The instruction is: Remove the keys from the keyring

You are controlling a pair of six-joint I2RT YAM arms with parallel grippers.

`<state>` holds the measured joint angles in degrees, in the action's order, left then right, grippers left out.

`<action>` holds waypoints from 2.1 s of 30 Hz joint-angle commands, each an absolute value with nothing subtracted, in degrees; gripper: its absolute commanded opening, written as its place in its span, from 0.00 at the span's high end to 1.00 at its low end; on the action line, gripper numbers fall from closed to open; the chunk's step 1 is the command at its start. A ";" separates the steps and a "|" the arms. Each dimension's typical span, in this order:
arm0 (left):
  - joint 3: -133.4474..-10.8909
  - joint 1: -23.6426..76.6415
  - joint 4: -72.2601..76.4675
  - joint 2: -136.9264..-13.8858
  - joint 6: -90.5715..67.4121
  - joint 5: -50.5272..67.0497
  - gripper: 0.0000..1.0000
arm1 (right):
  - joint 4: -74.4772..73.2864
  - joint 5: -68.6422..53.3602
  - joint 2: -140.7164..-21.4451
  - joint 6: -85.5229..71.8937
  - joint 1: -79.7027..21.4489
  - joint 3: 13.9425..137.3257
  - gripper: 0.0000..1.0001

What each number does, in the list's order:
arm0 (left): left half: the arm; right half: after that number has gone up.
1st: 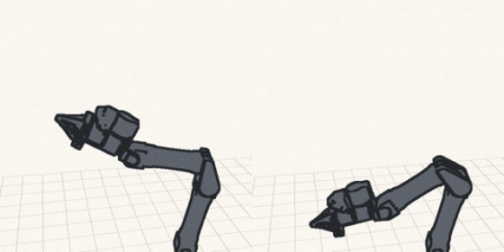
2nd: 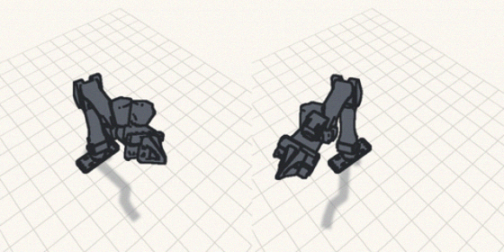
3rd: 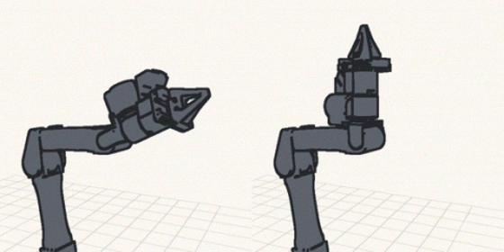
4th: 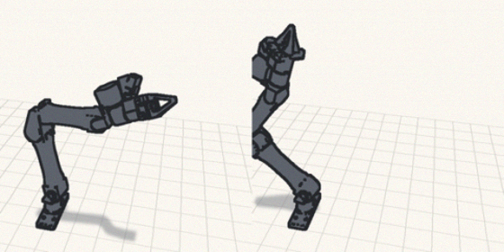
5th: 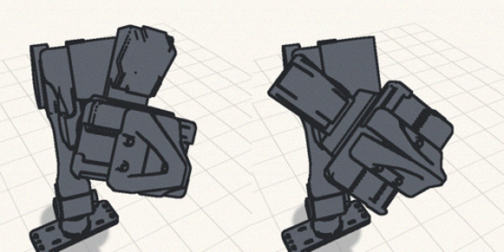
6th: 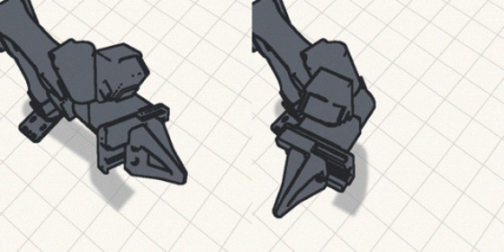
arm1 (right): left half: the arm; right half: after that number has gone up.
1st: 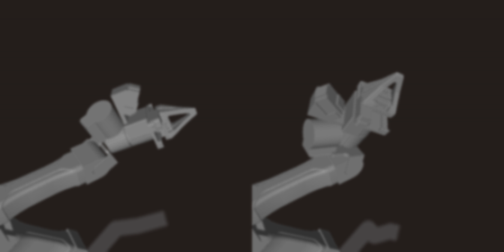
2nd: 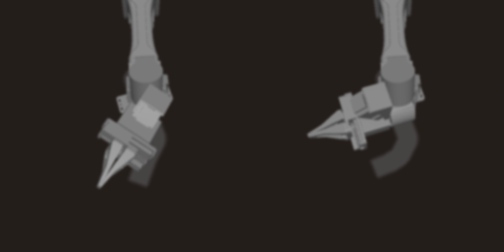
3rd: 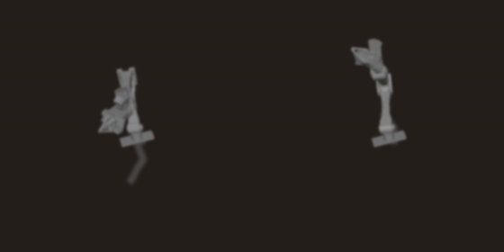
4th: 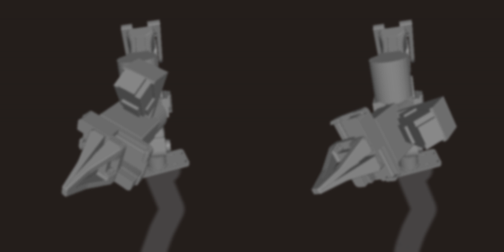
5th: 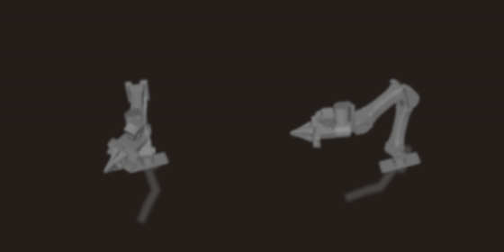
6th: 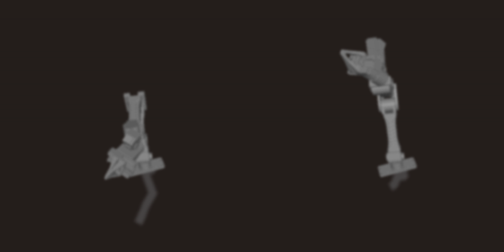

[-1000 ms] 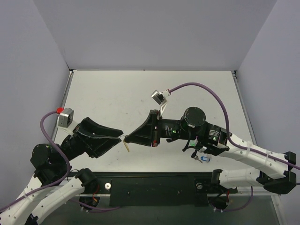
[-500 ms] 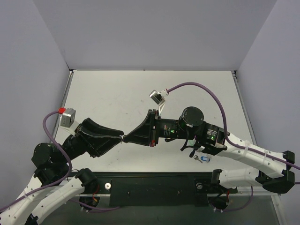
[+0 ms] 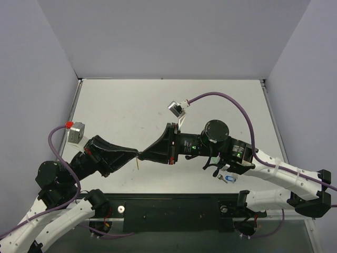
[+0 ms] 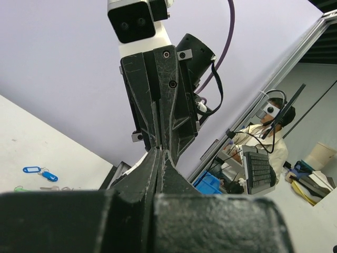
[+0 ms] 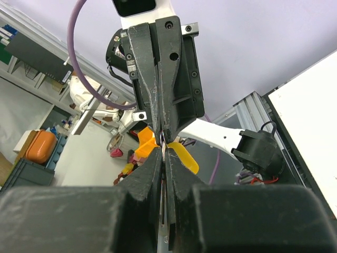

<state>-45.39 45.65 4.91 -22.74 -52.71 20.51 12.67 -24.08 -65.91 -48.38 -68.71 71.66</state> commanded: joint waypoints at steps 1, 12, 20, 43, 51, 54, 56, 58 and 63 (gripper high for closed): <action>-46.41 45.79 3.35 -22.50 -51.24 18.64 1.00 | 18.11 -25.31 -65.30 -49.22 -69.00 72.69 1.00; -46.93 45.70 1.23 -21.18 -50.54 15.91 1.00 | 18.63 -25.31 -64.07 -49.66 -68.99 70.84 0.76; -47.20 45.79 1.06 -20.83 -50.36 15.29 1.00 | 18.19 -24.96 -64.42 -49.66 -68.91 70.49 0.84; -50.18 45.70 -7.91 -21.18 -45.35 17.05 1.00 | 3.00 -20.65 -66.36 -43.95 -69.08 77.78 1.00; -54.32 45.79 -16.34 -25.49 -41.57 22.23 1.00 | -3.95 -19.86 -66.53 -40.26 -69.61 81.38 1.00; -54.67 45.70 -17.75 -27.06 -41.48 24.42 1.00 | -5.01 -19.78 -66.45 -39.29 -69.70 81.91 1.00; -55.28 45.70 -19.16 -28.73 -41.14 26.18 1.00 | -6.41 -19.25 -66.18 -38.76 -69.61 82.27 1.00; -55.37 45.70 -19.25 -29.53 -41.31 27.59 1.00 | -7.11 -19.16 -66.18 -38.32 -69.70 82.53 1.00; -57.03 45.70 -22.05 -32.07 -40.96 30.93 1.00 | -8.61 -19.07 -66.27 -37.44 -69.70 83.05 1.00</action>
